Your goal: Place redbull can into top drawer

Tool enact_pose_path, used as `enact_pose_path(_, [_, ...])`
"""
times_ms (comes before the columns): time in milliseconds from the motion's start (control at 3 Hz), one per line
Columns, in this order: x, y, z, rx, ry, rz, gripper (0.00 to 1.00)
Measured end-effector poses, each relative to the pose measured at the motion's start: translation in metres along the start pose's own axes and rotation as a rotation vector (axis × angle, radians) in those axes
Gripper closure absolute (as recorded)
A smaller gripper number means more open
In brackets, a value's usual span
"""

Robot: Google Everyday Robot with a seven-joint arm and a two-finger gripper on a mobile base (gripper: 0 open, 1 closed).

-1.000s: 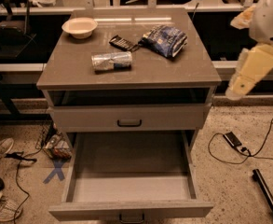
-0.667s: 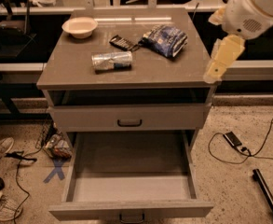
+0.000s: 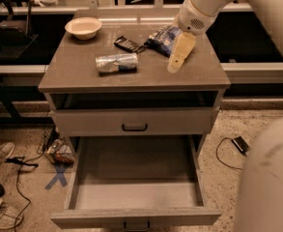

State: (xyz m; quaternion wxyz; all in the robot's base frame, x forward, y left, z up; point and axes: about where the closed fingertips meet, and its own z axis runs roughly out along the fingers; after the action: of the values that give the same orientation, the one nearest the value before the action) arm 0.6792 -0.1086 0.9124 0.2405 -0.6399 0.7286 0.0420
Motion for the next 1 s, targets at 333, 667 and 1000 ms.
enact_pose_path(333, [-0.048,-0.024,0.058,-0.036,0.027,-0.062,0.0])
enact_pose_path(667, [-0.047,-0.024,0.058,-0.035,0.027,-0.062,0.0])
enact_pose_path(1000, [-0.067,-0.022,0.07,-0.027,0.054,-0.126,0.0])
